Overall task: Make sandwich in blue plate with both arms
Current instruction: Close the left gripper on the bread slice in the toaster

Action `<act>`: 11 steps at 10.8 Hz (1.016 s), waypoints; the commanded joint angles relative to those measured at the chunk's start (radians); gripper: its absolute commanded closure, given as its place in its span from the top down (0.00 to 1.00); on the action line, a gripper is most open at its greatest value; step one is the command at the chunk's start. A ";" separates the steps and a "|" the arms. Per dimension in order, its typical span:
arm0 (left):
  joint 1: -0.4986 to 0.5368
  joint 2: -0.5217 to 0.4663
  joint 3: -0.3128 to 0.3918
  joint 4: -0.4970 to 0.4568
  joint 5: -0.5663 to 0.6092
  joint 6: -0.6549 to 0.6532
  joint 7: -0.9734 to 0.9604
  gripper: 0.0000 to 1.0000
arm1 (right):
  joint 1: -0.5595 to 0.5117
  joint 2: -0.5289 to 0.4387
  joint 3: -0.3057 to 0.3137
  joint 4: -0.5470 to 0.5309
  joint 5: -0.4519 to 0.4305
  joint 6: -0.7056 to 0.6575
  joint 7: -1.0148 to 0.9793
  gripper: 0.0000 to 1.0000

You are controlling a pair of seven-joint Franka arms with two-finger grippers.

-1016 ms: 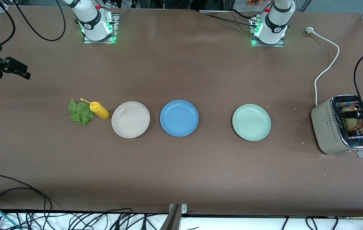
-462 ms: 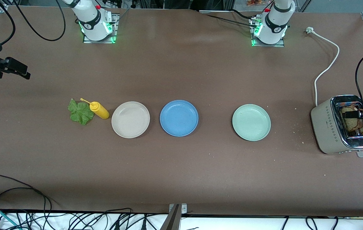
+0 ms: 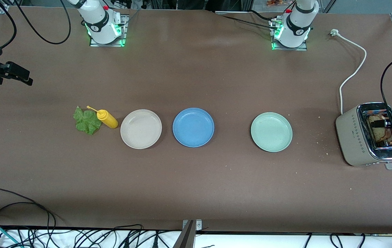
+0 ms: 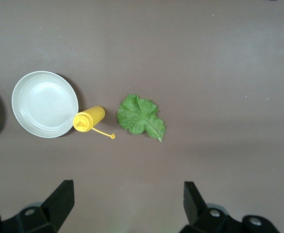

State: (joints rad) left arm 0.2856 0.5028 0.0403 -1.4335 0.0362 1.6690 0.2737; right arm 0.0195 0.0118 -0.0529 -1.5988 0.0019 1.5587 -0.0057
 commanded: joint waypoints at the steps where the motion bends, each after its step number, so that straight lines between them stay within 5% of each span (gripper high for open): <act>1: 0.006 0.022 -0.003 0.031 0.011 -0.003 0.030 0.31 | -0.003 -0.003 0.004 0.014 -0.003 -0.019 0.004 1.00; 5: 0.010 0.020 -0.002 0.031 0.010 -0.005 0.032 0.00 | -0.003 -0.003 0.004 0.014 -0.005 -0.019 0.004 1.00; 11: 0.009 0.016 -0.005 0.035 0.013 -0.006 0.030 0.00 | -0.003 -0.003 0.005 0.014 -0.005 -0.019 0.004 1.00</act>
State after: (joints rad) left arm 0.2889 0.5092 0.0403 -1.4288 0.0362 1.6698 0.2833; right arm 0.0195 0.0118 -0.0529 -1.5987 0.0019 1.5587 -0.0057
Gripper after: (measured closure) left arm 0.916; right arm 0.000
